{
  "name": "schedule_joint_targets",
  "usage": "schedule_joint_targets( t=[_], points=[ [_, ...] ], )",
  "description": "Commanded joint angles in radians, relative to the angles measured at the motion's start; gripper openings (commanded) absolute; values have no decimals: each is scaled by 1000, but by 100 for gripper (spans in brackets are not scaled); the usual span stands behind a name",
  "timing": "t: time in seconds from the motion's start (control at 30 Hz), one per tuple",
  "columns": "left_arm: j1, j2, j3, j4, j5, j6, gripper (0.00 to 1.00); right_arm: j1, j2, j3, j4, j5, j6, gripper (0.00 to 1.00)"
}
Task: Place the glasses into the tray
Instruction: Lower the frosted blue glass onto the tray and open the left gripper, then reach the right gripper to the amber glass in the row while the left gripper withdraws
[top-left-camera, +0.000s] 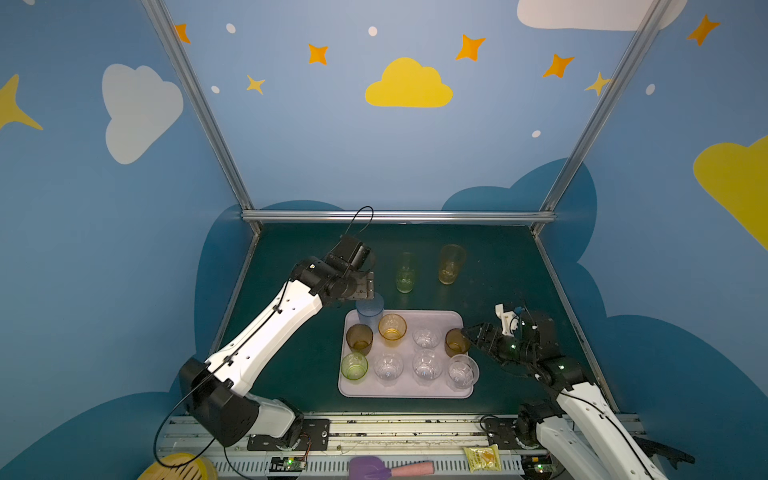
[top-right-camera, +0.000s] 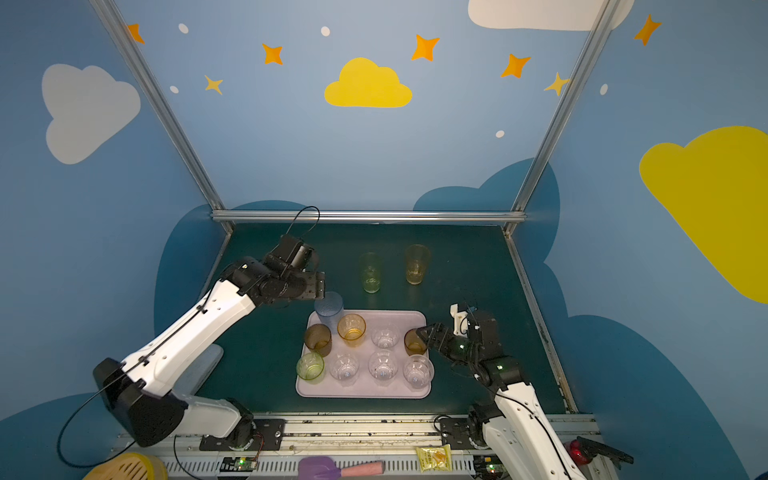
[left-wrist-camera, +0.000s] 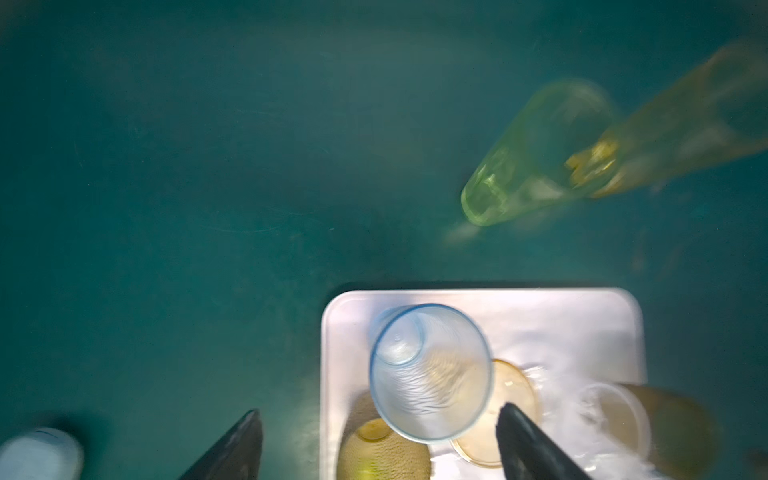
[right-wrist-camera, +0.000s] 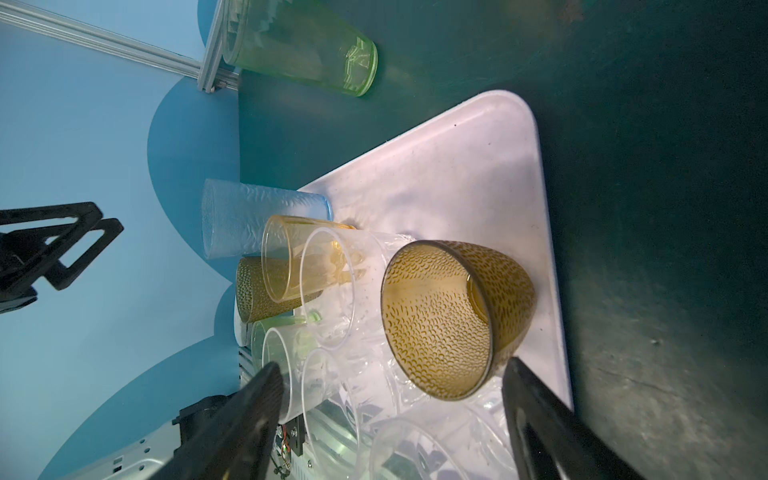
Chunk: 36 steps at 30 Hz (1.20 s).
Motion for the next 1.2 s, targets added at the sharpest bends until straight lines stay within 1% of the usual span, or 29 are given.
schedule_joint_targets(
  t=[0.0,0.07,0.2,0.37,0.5,0.6,0.67,0.7,0.8,0.9,1.0,1.07,1.17],
  points=[
    [11,-75,-42,27,-3,65,100,-4,-23,52,-52,15,2,82],
    [35,-123,-70,47,13,92,100,-5,-31,73,-82,24,-7,82],
    [117,-188,-133,62,100,108,100,-8,-22,125,-132,43,-24,82],
    [148,-271,-268,130,154,91,100,-15,47,194,-163,89,-61,82],
    [171,-369,-392,229,212,77,100,-25,152,289,-171,116,-102,82],
    [192,-436,-455,286,311,59,100,-29,241,362,-172,147,-124,82],
    [202,-472,-492,319,354,51,100,-34,306,412,-174,159,-128,82],
    [212,-488,-511,338,402,57,100,-35,340,436,-167,157,-133,82],
    [250,-503,-533,345,480,69,100,-44,443,514,-159,193,-164,81],
    [285,-500,-574,388,579,27,100,-65,546,606,-164,207,-189,79],
    [290,-485,-597,433,666,-12,100,-83,647,701,-169,207,-205,78],
    [293,-475,-588,418,672,-10,100,-90,703,754,-168,206,-212,77],
    [301,-474,-569,377,633,6,100,-99,786,815,-160,239,-223,72]
  ],
)
